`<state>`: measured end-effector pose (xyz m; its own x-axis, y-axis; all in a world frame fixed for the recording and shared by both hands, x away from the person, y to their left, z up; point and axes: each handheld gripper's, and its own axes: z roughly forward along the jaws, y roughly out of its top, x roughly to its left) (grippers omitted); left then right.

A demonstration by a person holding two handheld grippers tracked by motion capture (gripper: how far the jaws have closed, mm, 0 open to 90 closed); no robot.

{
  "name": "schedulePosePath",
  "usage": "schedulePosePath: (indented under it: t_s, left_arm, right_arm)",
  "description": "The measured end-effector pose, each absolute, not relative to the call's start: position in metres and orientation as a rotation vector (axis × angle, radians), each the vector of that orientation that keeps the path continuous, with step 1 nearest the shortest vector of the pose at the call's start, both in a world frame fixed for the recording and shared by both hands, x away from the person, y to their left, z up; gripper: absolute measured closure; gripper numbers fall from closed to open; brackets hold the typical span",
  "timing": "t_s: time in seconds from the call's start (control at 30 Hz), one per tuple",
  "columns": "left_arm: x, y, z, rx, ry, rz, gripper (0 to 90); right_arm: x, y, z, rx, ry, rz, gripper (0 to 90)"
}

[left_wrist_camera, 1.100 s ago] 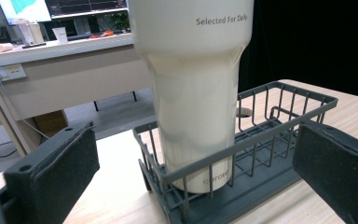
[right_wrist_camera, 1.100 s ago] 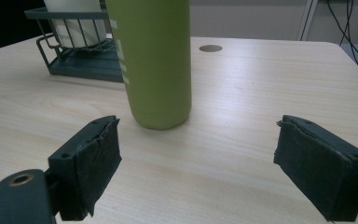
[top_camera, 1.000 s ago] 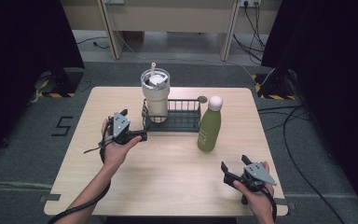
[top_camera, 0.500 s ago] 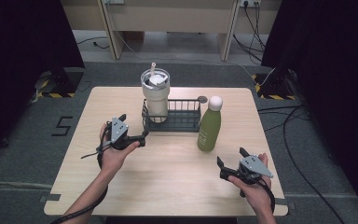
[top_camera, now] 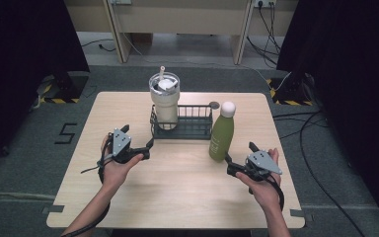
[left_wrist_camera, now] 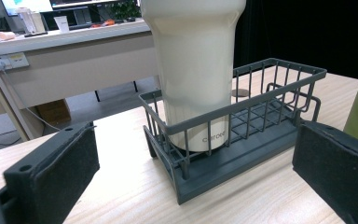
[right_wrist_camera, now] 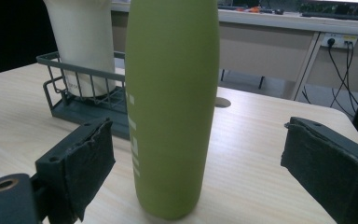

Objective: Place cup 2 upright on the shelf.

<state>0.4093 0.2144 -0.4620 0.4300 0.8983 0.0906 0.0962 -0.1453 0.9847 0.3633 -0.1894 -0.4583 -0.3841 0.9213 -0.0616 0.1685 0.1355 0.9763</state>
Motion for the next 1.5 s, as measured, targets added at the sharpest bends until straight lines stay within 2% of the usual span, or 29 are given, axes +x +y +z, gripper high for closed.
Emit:
schedulePosePath:
  t_s: [0.63,1.5]
  left_arm:
    - [0.41,0.215,-0.465,1.563,0.912,0.887,0.0]
    - [0.412,0.215,-0.469,1.568,0.913,0.865,0.0]
  right_arm:
    - [0.395,-0.171,-0.448,1.067,1.649,1.338,9.4]
    - [0.431,-0.147,-0.445,1.038,1.708,1.298,14.9]
